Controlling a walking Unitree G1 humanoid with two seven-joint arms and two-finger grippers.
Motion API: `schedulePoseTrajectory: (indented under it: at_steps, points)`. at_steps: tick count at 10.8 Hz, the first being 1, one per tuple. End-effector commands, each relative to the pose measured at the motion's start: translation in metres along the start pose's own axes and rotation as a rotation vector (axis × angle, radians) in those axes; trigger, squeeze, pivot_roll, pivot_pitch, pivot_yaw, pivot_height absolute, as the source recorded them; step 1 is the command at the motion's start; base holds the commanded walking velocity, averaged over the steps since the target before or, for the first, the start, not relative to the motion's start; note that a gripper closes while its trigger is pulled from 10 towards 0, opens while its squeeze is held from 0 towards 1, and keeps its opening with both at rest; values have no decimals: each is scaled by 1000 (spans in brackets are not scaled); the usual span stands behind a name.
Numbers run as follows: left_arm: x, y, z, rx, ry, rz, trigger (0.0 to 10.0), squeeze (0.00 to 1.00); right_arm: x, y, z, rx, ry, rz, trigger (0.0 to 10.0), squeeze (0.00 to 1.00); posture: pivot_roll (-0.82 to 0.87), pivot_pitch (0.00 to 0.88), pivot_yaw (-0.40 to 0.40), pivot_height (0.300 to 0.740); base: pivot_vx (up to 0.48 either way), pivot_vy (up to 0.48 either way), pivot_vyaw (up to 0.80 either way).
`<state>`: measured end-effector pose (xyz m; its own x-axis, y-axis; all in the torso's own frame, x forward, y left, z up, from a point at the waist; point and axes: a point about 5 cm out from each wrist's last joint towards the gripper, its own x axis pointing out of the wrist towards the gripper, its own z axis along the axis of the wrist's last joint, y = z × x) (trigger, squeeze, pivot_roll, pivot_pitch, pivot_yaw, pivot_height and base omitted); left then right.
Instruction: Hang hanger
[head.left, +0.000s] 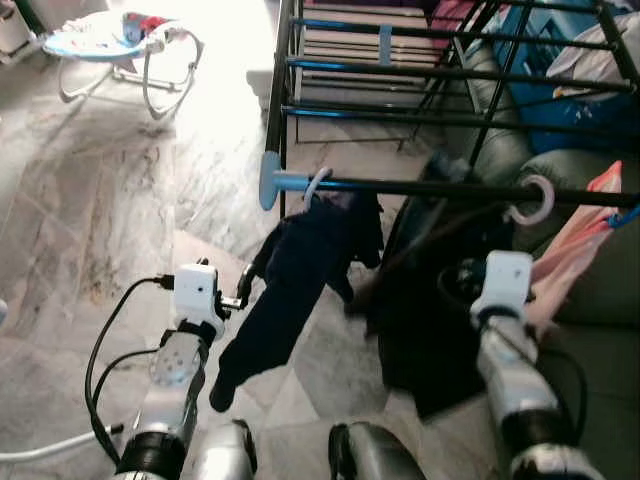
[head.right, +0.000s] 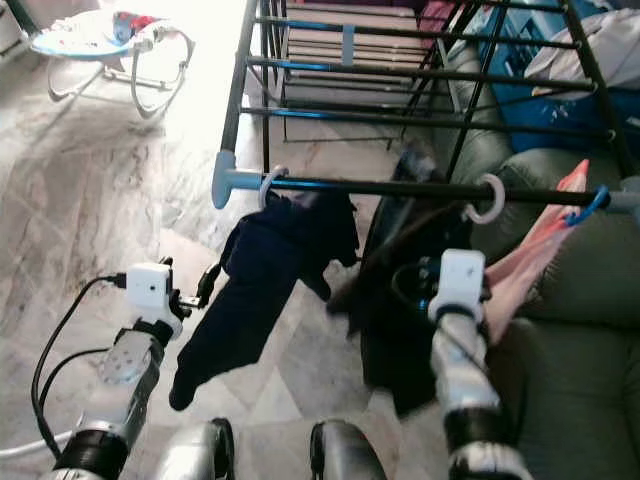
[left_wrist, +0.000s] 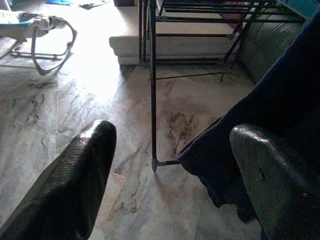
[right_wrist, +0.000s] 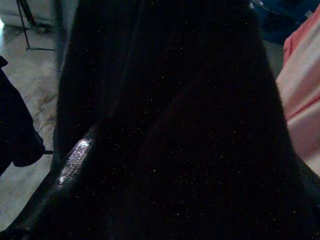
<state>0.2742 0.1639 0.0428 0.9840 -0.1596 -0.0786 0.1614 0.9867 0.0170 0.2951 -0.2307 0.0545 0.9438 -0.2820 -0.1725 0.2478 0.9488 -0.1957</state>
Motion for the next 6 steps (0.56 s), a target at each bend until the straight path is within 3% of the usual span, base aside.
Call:
schedulePoseTrajectory:
  at_steps: [1,6]
  points:
    - [-1,-1,-6,1,31,-1,10000,0,2,-1,-1,-4,3,21,0,0,-13,172,-47,740,0,0,0]
    - [-4,-1,-10,7,59,4,10000,0,20,-23,18,-52,-1,170,0,0,-18,181,-50,740,0,0,0]
